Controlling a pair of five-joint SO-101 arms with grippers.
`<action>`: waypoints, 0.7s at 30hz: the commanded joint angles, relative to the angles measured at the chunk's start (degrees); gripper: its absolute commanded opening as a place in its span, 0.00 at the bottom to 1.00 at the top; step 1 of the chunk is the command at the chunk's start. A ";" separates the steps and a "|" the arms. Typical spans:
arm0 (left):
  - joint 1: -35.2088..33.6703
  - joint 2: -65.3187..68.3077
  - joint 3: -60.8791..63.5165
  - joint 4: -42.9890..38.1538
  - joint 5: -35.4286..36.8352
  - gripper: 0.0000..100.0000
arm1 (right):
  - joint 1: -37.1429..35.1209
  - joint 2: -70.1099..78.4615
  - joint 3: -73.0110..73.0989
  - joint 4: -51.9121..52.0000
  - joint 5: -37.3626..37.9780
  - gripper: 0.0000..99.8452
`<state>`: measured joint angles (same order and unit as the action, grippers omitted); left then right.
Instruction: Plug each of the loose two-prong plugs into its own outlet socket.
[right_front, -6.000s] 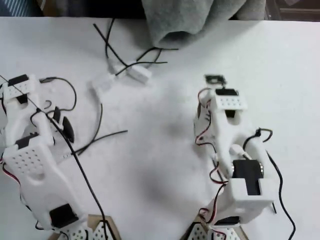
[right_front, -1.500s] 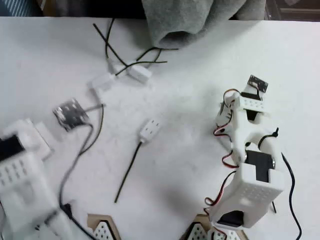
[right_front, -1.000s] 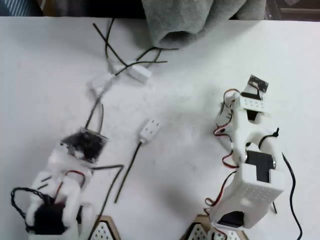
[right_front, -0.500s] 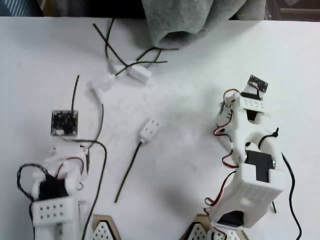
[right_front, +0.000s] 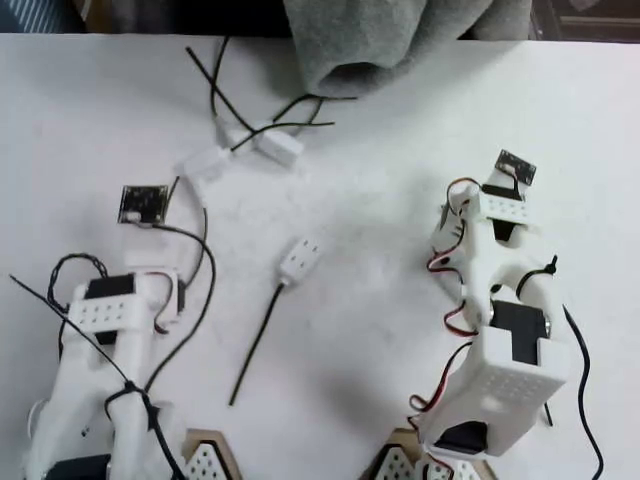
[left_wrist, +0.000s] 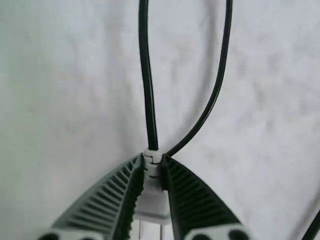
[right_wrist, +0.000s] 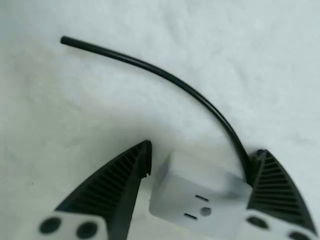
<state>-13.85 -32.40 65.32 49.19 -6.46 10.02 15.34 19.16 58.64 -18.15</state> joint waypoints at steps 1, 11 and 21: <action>0.04 0.40 -3.60 2.29 0.26 0.12 | 0.22 0.04 -0.88 -0.92 0.62 0.31; -0.92 -0.48 -7.56 6.07 -3.08 0.20 | 0.22 0.04 -0.88 -0.92 0.70 0.31; -7.69 -0.48 -5.63 6.24 -19.25 0.20 | -1.63 0.04 -0.97 -0.92 0.70 0.31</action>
<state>-19.91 -32.13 59.87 55.25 -22.99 10.02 15.34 19.16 58.64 -18.15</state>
